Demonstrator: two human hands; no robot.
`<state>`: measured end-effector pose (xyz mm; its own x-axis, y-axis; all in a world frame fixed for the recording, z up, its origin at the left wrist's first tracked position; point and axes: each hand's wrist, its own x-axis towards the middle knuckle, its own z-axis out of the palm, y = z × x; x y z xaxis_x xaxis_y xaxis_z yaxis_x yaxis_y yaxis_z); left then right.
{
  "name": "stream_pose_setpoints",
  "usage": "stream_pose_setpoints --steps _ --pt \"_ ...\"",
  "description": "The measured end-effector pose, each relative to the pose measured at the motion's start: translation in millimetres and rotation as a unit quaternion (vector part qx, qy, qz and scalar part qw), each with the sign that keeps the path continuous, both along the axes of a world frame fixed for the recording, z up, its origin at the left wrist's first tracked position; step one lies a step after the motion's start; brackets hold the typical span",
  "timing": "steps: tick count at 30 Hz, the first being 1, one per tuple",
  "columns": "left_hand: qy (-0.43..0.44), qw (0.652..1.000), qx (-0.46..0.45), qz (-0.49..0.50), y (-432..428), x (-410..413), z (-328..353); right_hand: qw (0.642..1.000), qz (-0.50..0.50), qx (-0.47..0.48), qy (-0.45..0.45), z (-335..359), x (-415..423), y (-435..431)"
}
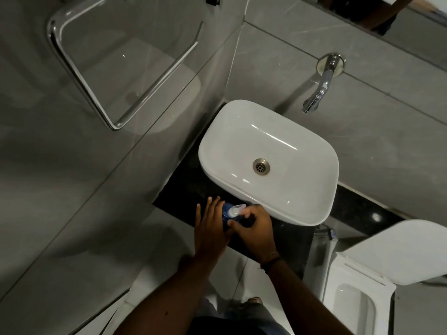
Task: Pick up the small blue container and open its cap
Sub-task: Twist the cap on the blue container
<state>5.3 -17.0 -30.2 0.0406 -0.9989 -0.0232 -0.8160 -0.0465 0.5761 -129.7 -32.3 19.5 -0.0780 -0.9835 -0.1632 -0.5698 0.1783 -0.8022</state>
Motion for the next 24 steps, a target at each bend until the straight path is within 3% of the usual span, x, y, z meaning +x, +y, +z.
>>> stream_pose_setpoints --steps 2,6,13,18,22,24 --pt "0.004 1.0 -0.007 0.001 -1 0 1 0.999 -0.015 0.006 -0.029 -1 -2 0" --pt "-0.004 1.0 -0.02 0.0 1 -1 -3 0.996 0.054 0.052 -0.043 5 5 -2" --pt "-0.003 1.0 0.002 -0.011 1 0 0 0.994 -0.072 0.065 -0.049 5 21 1" --pt "-0.005 1.0 -0.002 -0.004 2 -1 2 0.992 -0.106 0.058 -0.021 8 29 3" --pt "0.022 1.0 -0.016 0.013 1 -2 -3 0.997 -0.077 0.023 -0.002 23 19 14" --pt "0.027 0.999 -0.026 0.015 2 -2 -7 0.998 -0.013 -0.028 0.051 34 11 16"
